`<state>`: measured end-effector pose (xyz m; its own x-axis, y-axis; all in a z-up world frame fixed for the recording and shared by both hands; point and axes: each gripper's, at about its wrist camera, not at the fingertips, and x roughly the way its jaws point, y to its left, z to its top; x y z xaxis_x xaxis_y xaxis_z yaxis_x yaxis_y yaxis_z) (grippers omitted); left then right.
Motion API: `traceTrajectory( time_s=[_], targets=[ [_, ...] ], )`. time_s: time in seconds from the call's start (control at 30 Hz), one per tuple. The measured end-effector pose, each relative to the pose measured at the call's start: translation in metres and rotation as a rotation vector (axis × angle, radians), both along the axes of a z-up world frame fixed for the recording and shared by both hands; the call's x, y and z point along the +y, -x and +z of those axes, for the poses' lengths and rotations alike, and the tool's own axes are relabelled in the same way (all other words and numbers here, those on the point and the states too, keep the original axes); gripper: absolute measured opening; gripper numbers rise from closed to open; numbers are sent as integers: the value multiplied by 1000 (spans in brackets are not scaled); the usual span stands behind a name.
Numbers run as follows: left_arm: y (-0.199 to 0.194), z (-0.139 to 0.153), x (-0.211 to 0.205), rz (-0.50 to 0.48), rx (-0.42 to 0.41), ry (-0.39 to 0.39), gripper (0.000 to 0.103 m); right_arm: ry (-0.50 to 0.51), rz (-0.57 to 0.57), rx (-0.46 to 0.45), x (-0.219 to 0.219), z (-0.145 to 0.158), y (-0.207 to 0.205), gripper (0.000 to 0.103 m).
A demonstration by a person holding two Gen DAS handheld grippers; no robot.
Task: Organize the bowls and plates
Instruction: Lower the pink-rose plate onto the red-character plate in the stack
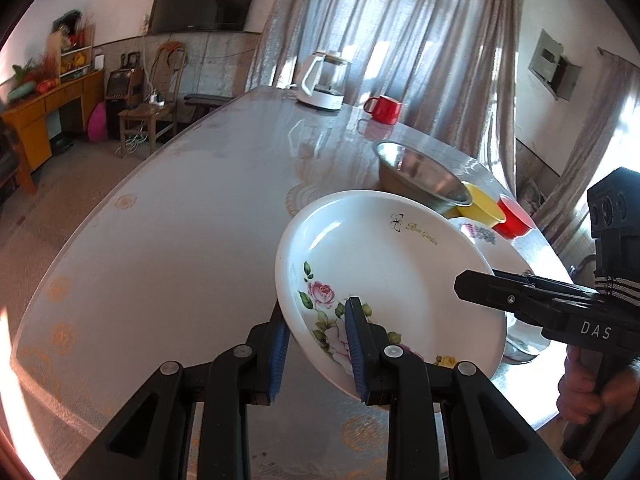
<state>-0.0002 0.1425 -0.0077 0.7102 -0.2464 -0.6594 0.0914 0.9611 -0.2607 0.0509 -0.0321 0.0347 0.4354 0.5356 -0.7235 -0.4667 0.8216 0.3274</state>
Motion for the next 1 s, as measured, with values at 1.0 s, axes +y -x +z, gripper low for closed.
traceTrajectory(
  time_s=[1.0],
  targets=[
    [-45, 18, -152, -327, 9, -58, 27, -7, -400, 6, -154, 4, 20, 36]
  ],
)
